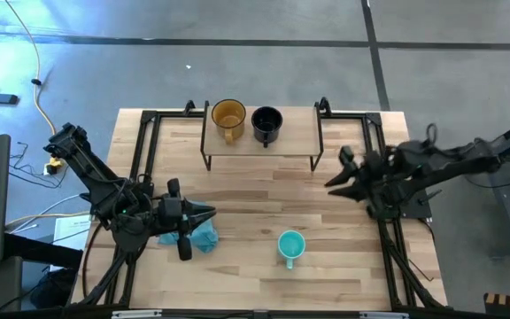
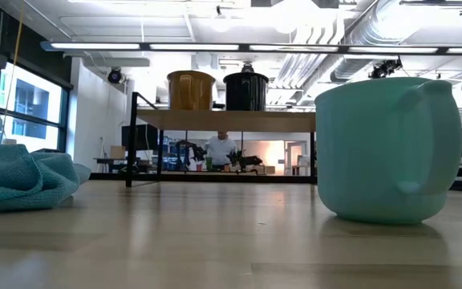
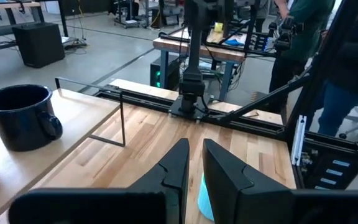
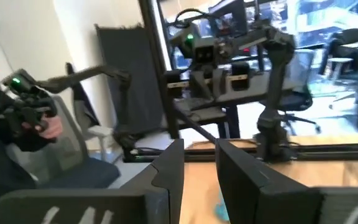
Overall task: Stack small to large cups/mugs on shelf
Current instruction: Put the light blue cup on the shelf
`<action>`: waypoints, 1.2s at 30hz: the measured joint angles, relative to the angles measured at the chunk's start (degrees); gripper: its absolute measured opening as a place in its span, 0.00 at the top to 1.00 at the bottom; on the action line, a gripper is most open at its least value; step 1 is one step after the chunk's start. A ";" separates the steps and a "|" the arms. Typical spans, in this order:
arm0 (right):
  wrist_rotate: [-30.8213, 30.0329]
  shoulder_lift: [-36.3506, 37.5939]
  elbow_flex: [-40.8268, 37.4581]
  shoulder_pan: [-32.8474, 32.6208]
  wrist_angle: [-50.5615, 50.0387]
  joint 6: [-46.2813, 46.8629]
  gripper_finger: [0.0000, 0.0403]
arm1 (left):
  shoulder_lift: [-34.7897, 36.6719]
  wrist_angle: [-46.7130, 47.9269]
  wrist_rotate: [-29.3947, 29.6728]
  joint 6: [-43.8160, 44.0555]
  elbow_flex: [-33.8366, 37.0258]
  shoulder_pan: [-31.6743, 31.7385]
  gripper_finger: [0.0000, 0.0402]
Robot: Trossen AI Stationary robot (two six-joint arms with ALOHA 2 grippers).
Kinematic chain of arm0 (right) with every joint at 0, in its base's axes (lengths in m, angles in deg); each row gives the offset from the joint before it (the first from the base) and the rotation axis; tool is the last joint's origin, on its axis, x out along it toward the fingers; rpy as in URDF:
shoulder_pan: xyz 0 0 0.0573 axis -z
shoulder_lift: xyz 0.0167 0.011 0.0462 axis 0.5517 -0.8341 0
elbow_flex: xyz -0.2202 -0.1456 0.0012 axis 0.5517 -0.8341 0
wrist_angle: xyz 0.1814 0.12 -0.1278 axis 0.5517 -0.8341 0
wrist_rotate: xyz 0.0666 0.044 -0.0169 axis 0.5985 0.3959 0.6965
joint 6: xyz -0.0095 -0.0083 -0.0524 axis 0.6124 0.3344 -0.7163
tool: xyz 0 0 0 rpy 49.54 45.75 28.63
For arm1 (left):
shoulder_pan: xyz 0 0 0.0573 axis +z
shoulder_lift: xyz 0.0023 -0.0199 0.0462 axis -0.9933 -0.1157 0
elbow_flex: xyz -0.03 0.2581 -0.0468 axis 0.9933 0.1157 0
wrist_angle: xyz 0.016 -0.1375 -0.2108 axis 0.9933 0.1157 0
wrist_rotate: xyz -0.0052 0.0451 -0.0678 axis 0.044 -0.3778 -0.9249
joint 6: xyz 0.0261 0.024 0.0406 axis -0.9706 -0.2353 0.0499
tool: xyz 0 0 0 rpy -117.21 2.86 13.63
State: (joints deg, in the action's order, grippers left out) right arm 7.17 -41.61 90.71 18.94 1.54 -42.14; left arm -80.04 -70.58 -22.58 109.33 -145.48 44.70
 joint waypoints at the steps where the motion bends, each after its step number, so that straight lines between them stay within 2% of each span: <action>1: -0.63 -0.38 -1.54 -1.03 2.50 0.91 0.80 | 0.02 -0.02 -0.36 0.04 0.00 0.00 0.91; 4: -4.48 -1.56 -5.30 -4.80 8.27 2.91 0.80 | 0.02 0.13 -1.46 0.31 0.00 0.00 0.91; 7: -10.81 -2.62 -7.88 -9.03 10.50 5.90 0.80 | 0.02 0.73 -1.82 0.88 0.00 0.00 0.91; 15: -33.06 -8.75 -9.08 -19.29 11.95 13.92 0.80 | 0.02 2.97 -1.82 1.64 0.00 0.00 0.91; 18: -36.54 -11.84 -9.08 -20.89 10.22 18.71 0.80 | 0.02 3.48 -1.82 1.64 0.00 0.00 0.91; 22: -35.81 -17.09 -9.08 -21.07 8.06 25.42 0.80 | 0.02 3.78 -1.82 1.60 0.00 0.00 0.91; 26: -31.29 -22.54 -9.08 -20.00 8.99 27.48 0.80 | 0.02 3.78 -1.82 1.60 0.00 0.00 0.91; 31: -26.48 -26.82 -9.08 -18.57 9.53 24.09 0.80 | 0.02 3.76 -1.82 1.90 0.00 0.00 0.91; 36: -23.94 -27.55 -9.06 -17.05 8.25 17.76 0.80 | 0.02 4.12 -1.84 3.42 0.00 0.00 0.91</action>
State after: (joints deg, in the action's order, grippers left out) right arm -16.77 -69.16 81.65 1.89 9.79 -24.38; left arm -80.02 -66.46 -24.41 112.75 -145.48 44.70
